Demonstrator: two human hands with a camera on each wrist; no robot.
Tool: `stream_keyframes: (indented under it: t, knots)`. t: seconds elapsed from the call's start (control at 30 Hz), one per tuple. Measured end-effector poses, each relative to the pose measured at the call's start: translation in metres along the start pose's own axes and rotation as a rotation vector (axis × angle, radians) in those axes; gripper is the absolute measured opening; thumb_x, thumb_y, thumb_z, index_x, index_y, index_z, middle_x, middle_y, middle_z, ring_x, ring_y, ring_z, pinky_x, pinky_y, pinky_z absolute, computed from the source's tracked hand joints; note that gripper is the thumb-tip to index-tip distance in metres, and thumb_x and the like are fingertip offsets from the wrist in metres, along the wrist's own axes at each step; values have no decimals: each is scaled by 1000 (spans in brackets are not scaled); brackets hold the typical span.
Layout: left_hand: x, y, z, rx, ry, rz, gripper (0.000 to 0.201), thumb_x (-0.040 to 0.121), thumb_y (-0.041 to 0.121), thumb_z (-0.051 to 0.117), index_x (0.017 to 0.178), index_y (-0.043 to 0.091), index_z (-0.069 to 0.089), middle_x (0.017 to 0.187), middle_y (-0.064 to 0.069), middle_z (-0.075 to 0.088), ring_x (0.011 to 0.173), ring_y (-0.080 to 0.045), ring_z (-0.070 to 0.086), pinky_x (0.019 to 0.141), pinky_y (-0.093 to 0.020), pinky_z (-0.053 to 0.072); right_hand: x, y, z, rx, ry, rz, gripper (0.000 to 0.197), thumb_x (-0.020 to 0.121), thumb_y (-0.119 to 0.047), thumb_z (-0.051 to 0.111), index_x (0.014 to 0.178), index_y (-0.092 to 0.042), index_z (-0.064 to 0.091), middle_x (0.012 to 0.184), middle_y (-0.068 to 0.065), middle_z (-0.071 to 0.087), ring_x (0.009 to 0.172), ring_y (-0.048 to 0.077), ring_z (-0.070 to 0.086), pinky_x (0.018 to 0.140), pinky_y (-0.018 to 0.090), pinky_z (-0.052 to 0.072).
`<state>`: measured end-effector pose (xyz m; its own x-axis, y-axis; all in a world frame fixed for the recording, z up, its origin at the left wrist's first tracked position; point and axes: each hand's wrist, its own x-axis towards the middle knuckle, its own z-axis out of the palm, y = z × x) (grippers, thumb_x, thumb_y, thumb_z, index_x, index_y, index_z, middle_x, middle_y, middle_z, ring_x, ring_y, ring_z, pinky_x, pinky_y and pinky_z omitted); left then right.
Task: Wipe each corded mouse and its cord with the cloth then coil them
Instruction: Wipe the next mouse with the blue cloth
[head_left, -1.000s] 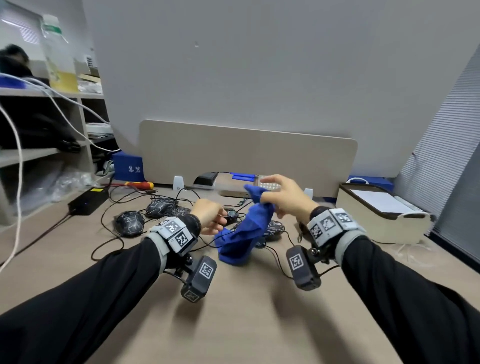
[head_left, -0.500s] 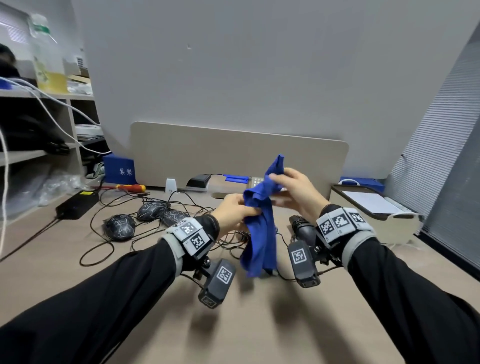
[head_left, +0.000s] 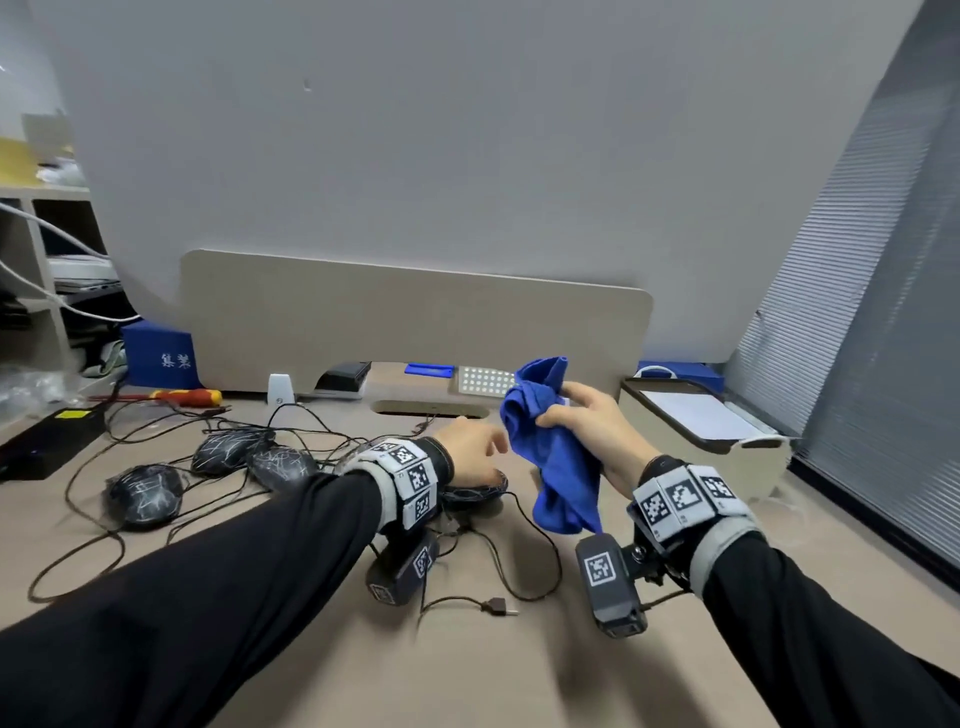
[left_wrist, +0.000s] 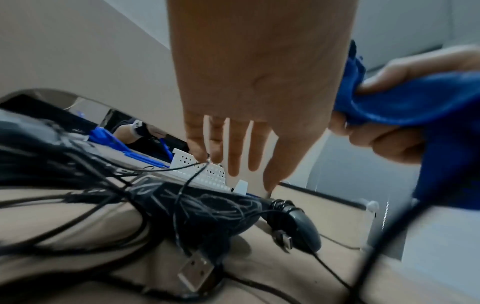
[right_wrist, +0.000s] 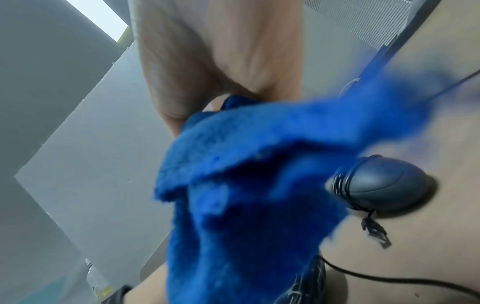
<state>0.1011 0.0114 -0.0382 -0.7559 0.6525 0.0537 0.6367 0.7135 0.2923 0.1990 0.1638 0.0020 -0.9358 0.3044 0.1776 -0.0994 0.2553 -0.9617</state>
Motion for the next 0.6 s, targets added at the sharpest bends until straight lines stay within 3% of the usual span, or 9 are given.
stream_keyframes:
  t: [0.07,0.13,0.2,0.27,0.33,0.47,0.53,0.6]
  knots:
    - [15,6,6,138,-120,-3,49,79,36,69,123,19,58,114,-8,62,92,-22,54,78,-30,45,4,4,-4,-13,-5,14,28,82,0,66,106,-11,70,103,14,74,90,23,68,84,37,55]
    - [27,6,12,248,-239,-36,41,65,37,72,102,22,63,99,-7,66,85,-22,60,76,-35,54,6,9,-7,-31,-24,37,28,81,0,66,107,-11,70,107,17,73,92,24,68,89,42,55]
    - [36,3,14,335,-255,-46,43,48,41,70,84,19,66,85,-2,69,79,-24,65,75,-38,60,7,15,-9,-42,-57,66,31,82,-1,65,111,-11,69,108,17,73,93,25,68,89,42,55]
    - [41,-3,19,347,-248,-39,55,41,43,70,91,21,68,89,0,70,83,-24,66,78,-39,59,7,21,-10,-56,-75,87,31,84,-2,64,114,-11,68,106,14,73,91,23,68,85,37,55]
    - [39,-11,22,259,-237,0,62,48,42,78,106,23,66,101,-1,70,92,-24,65,84,-40,57,9,28,-8,-76,-81,105,30,84,-2,64,113,-9,68,102,14,73,88,22,67,78,33,54]
    - [19,-26,7,-166,-31,4,83,66,36,88,136,20,47,125,7,57,114,-19,58,97,-35,49,10,35,0,-76,-46,127,26,83,-3,65,109,-6,68,97,13,71,83,21,65,72,30,53]
    - [4,-30,-7,-361,137,14,88,69,32,88,142,19,42,122,7,52,116,-16,53,99,-29,44,9,30,2,-59,-26,118,24,84,-4,65,109,-6,67,94,11,70,81,20,64,70,30,51]
    - [-14,-38,-21,-587,333,-7,88,69,29,90,142,19,43,125,1,56,115,-17,55,96,-28,48,7,24,9,-36,-32,103,23,85,-5,65,108,-7,67,92,9,69,81,20,64,71,31,52]
